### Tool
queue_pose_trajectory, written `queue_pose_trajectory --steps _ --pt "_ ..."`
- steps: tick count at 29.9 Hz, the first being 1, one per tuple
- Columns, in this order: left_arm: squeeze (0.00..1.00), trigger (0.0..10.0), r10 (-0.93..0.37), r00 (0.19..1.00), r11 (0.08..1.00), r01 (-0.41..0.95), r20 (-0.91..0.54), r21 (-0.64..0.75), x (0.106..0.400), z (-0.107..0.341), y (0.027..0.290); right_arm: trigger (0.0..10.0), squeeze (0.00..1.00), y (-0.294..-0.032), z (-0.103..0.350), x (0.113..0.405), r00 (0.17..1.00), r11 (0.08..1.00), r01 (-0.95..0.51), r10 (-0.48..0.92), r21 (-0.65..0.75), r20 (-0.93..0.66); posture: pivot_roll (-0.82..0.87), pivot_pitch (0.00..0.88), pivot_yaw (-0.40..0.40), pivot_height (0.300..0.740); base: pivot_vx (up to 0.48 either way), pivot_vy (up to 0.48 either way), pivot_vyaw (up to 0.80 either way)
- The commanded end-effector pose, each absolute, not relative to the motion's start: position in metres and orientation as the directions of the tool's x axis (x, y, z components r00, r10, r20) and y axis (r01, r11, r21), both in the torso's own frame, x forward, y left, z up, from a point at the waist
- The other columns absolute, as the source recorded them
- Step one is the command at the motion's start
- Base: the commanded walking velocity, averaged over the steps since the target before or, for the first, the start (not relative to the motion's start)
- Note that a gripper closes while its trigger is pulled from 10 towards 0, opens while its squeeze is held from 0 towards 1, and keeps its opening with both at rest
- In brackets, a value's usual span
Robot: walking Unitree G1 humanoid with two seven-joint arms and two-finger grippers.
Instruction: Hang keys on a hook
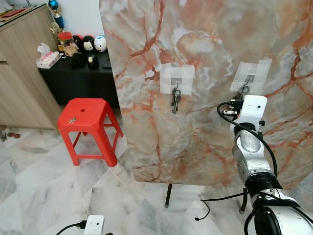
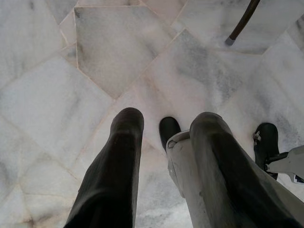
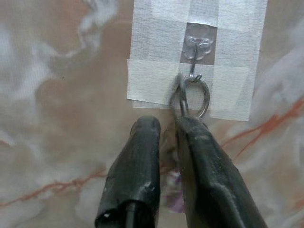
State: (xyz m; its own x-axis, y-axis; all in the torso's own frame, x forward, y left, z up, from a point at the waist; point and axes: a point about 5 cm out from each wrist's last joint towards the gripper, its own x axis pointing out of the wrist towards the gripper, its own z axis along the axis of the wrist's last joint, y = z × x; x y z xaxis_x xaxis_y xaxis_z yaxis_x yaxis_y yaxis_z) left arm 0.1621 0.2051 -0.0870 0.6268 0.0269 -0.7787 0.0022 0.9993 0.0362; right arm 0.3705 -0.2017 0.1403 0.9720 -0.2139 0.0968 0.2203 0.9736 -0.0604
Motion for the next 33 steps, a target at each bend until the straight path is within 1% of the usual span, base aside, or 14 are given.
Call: queue_pose_trajectory --steps 1,8,11,12,13,15,16,19,23,26,28,29,32,33 --pt "0.0 10.0 0.023 0.61 0.999 0.023 -0.792 0.047 0.159 -0.089 0.206 10.0 1.0 -0.198 0.144 0.371 0.973 0.977 0.204 -0.196 -0.06 0.119 -0.11 0.0 0.026 0.738 0.0 0.0 0.0" --pt "0.0 10.0 0.023 0.606 0.999 0.025 -0.795 0.048 0.157 -0.089 0.206 10.0 1.0 -0.186 0.129 0.358 0.986 0.988 0.137 -0.129 -0.077 0.109 -0.11 0.0 0.023 0.738 0.0 0.0 0.0" --pt "0.0 10.0 0.023 0.604 0.999 0.024 -0.797 0.047 0.156 -0.09 0.205 10.0 0.98 -0.184 0.112 0.345 0.994 0.99 0.096 -0.09 -0.102 0.06 -0.11 0.0 0.017 0.738 0.0 0.0 0.0" --pt "0.0 10.0 0.022 0.603 0.999 0.025 -0.798 0.046 0.156 -0.09 0.205 10.0 0.0 -0.186 0.092 0.335 0.997 0.989 0.073 -0.076 -0.128 -0.016 -0.12 0.0 0.016 0.738 0.0 0.0 0.0" --pt "0.0 10.0 0.022 0.603 0.999 0.025 -0.798 0.046 0.156 -0.09 0.205 10.0 0.0 -0.186 0.092 0.335 0.997 0.989 0.073 -0.076 -0.128 -0.016 -0.12 0.0 0.016 0.738 0.0 0.0 0.0" --pt "0.0 10.0 0.019 0.601 0.999 0.028 -0.799 0.045 0.155 -0.091 0.204 10.0 0.0 -0.194 0.054 0.315 0.983 0.98 0.057 -0.088 -0.19 -0.159 -0.12 0.0 0.018 0.738 0.0 0.0 0.0" --pt "0.0 10.0 0.019 0.601 0.999 0.028 -0.799 0.045 0.155 -0.091 0.204 10.0 0.0 -0.194 0.054 0.315 0.983 0.98 0.057 -0.088 -0.19 -0.159 -0.12 0.0 0.018 0.738 0.0 0.0 0.0" --pt "0.0 10.0 0.017 0.601 0.999 0.03 -0.799 0.043 0.155 -0.091 0.203 10.0 0.0 -0.202 0.018 0.294 0.943 0.976 0.066 -0.129 -0.206 -0.307 -0.12 0.0 0.017 0.738 0.0 0.0 0.0" --pt "0.0 10.0 0.019 0.602 0.999 0.026 -0.798 0.044 0.154 -0.091 0.204 10.0 0.0 -0.202 -0.026 0.259 0.838 0.984 0.041 -0.127 -0.172 -0.531 -0.11 0.0 0.016 0.738 0.0 0.0 0.0" --pt "0.0 10.0 0.021 0.602 0.999 0.022 -0.798 0.044 0.154 -0.091 0.205 10.0 0.0 -0.201 -0.037 0.247 0.8 0.984 0.041 -0.136 -0.174 -0.585 -0.11 0.0 0.019 0.738 0.0 0.0 0.0" --pt "0.0 10.0 0.024 0.601 0.999 0.02 -0.799 0.045 0.154 -0.09 0.206 10.0 0.0 -0.204 -0.058 0.222 0.709 0.986 0.125 -0.165 -0.109 -0.685 -0.12 0.0 0.023 0.738 0.0 0.0 0.0" --pt "0.0 10.0 0.024 0.601 0.999 0.02 -0.799 0.045 0.154 -0.09 0.206 10.0 0.0 -0.204 -0.058 0.222 0.709 0.986 0.125 -0.165 -0.109 -0.685 -0.12 0.0 0.023 0.738 0.0 0.0 0.0" --pt "0.0 10.0 0.016 0.603 0.999 0.024 -0.797 0.038 0.157 -0.09 0.203 10.0 0.0 -0.209 -0.078 0.189 0.591 0.975 0.21 -0.182 -0.068 -0.786 -0.11 0.0 0.014 0.738 0.0 0.0 0.0" --pt "0.0 10.0 0.016 0.603 0.999 0.024 -0.797 0.038 0.157 -0.09 0.203 10.0 0.0 -0.209 -0.078 0.189 0.591 0.975 0.21 -0.182 -0.068 -0.786 -0.11 0.0 0.014 0.738 0.0 0.0 0.0"
